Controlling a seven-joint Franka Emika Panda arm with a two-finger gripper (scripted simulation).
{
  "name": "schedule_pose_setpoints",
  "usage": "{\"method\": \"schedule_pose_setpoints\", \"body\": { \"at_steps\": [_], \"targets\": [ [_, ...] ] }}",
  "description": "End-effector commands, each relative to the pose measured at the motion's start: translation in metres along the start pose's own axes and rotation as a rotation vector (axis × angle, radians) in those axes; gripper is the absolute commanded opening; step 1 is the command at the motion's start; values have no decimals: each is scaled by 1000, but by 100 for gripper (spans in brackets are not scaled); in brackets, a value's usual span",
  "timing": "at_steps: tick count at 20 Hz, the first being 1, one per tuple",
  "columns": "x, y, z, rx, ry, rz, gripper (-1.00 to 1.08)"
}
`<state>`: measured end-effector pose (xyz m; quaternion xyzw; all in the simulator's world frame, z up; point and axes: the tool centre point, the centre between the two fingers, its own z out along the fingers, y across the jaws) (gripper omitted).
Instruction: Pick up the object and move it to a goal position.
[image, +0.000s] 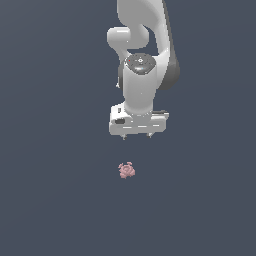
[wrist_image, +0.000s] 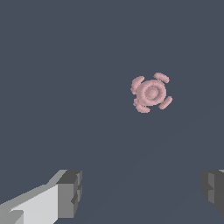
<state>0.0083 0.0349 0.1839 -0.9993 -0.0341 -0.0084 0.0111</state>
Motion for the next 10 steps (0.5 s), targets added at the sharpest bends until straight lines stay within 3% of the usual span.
{"method": "schedule_pose_setpoints", "body": {
  "at_steps": [1, 10],
  "targets": [
    [0, 0, 0, 0, 0, 0, 100],
    [3, -24, -8, 22, -1, -29, 100]
  ]
}}
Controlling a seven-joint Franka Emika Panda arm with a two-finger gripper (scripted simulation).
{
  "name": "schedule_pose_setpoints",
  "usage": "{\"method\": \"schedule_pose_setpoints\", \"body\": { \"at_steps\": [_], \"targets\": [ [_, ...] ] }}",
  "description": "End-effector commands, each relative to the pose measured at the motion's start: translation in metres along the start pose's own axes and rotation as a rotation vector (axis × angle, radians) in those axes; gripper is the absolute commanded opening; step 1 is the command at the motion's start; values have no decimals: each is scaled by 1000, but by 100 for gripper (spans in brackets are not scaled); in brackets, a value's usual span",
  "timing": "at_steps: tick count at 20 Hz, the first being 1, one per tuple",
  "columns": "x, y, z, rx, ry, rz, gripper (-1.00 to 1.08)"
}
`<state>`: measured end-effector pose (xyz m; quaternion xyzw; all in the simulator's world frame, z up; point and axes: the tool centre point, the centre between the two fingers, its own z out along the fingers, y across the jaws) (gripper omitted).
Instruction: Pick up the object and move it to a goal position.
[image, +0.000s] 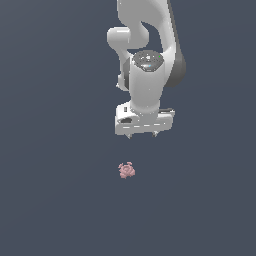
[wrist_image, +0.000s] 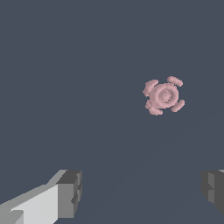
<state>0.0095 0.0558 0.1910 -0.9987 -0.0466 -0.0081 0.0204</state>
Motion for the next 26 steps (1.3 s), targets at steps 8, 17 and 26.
{"method": "schedule_pose_setpoints", "body": {
  "at_steps": [8, 17, 26],
  "targets": [
    [6, 2, 4, 0, -1, -14, 100],
    [35, 23, 32, -13, -7, -69, 100],
    [67, 57, 77, -31, -16, -146, 100]
  ]
}}
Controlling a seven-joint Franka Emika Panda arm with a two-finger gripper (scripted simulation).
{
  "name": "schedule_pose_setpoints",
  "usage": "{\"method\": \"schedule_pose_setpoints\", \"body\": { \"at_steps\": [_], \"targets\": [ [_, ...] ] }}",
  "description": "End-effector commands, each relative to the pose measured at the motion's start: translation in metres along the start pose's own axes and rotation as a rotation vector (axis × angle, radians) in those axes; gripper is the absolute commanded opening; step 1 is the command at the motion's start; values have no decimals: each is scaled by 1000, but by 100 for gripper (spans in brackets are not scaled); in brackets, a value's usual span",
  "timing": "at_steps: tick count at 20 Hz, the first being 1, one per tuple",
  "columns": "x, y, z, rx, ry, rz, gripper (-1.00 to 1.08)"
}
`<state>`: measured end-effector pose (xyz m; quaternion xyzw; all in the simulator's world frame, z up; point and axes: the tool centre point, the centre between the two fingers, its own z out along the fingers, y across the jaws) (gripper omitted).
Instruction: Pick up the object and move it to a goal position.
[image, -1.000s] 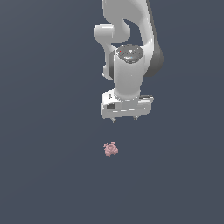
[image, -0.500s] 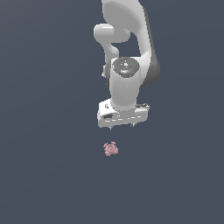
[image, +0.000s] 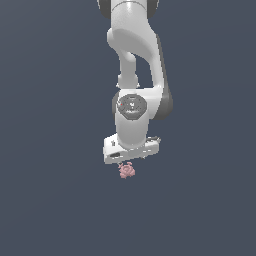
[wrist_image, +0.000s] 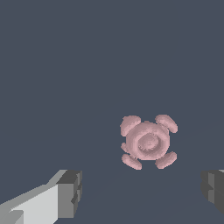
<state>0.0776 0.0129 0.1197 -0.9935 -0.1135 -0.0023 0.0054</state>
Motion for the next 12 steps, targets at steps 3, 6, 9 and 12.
{"method": "schedule_pose_setpoints", "body": {
  "at_steps": [3, 6, 9, 12],
  "targets": [
    [9, 13, 17, -6, -3, -29, 100],
    [12, 19, 25, -9, -5, -40, 100],
    [13, 22, 29, -10, -6, -46, 100],
    [13, 22, 29, -10, -7, -45, 100]
  ]
}}
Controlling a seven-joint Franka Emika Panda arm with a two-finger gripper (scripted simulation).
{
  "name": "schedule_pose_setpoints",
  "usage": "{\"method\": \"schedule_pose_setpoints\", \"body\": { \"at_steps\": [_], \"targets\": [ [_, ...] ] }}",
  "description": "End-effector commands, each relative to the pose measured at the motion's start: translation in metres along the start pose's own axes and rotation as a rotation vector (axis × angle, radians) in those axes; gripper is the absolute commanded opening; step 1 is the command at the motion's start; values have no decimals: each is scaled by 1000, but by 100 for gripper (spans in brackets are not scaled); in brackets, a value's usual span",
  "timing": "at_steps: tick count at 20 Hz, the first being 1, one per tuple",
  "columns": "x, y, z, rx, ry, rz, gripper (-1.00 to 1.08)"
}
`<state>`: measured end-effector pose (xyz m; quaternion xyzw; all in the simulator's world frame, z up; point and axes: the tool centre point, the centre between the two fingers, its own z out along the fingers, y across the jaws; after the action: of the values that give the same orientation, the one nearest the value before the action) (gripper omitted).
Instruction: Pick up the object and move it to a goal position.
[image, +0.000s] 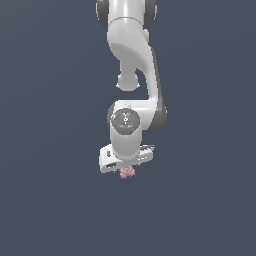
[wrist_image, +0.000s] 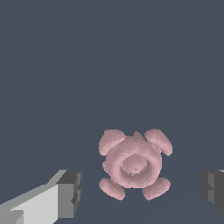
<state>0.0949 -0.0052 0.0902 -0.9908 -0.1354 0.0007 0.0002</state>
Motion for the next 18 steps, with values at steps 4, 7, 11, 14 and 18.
{"method": "schedule_pose_setpoints", "body": {
  "at_steps": [4, 7, 11, 14, 18],
  "targets": [
    [0, 0, 7, 0, 1, -1, 100],
    [0, 0, 20, 0, 1, -1, 100],
    [0, 0, 43, -1, 1, -2, 100],
    [0, 0, 51, -1, 1, -3, 100],
    [1, 0, 50, -1, 1, -3, 100]
  ]
}}
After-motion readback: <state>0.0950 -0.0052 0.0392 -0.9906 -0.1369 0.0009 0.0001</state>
